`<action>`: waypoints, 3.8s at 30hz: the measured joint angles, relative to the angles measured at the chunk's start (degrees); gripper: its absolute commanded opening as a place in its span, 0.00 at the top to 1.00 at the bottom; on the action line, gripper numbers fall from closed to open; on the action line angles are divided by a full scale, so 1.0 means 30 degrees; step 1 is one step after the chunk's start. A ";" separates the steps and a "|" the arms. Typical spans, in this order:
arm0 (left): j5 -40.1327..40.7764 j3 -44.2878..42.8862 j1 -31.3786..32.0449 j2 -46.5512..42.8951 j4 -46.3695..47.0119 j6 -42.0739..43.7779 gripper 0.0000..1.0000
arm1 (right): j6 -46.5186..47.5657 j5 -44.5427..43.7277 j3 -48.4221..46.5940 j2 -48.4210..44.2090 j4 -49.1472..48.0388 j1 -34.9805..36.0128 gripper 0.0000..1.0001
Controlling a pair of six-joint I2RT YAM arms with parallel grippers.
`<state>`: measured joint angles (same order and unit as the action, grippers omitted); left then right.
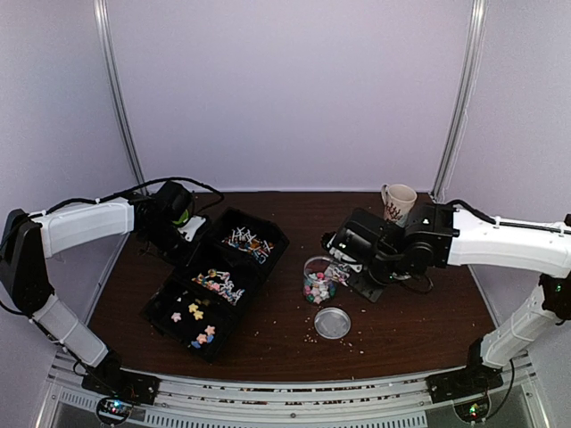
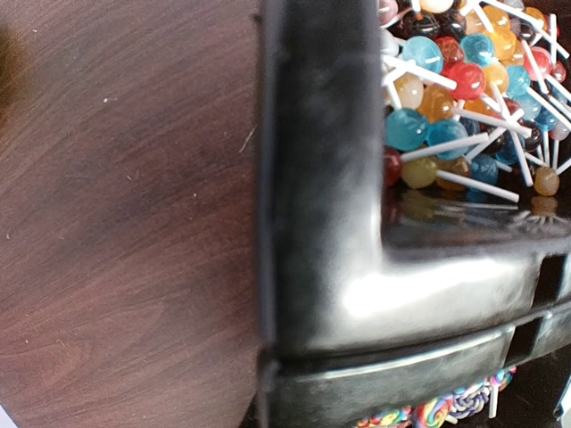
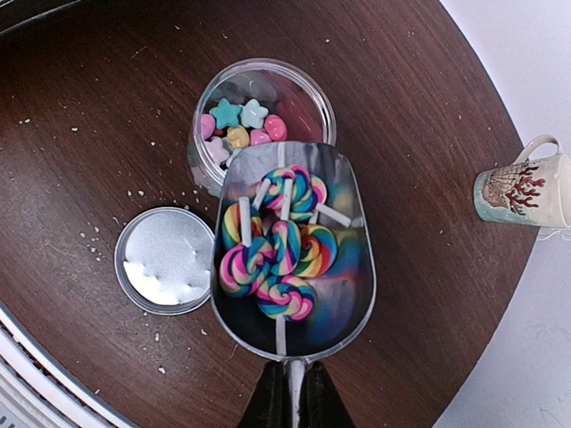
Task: Pack the candies
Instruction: Place the fake candies in the packing bottle, then scoop the fake candies from the storage box.
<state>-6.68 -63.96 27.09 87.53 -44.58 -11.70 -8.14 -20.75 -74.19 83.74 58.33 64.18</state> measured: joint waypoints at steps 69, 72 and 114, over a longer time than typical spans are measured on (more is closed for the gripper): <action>-1.0083 0.2033 -0.1552 0.1923 0.4422 -0.2565 1.00 | 0.6331 -0.1392 -0.4692 0.0007 -0.1392 0.2739 1.00; -0.8327 0.1800 -0.1260 0.1916 0.3592 -0.2135 1.00 | 0.6841 -0.1377 -0.5625 0.0860 -0.0984 0.3206 1.00; 0.0284 0.0211 0.1508 0.2193 0.0175 0.0007 1.00 | 1.2480 -0.7184 -1.6203 1.5977 0.3606 0.6251 1.00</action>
<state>-5.82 -63.33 31.62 94.11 -44.05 -11.68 29.30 -42.30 -122.80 131.68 69.14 82.94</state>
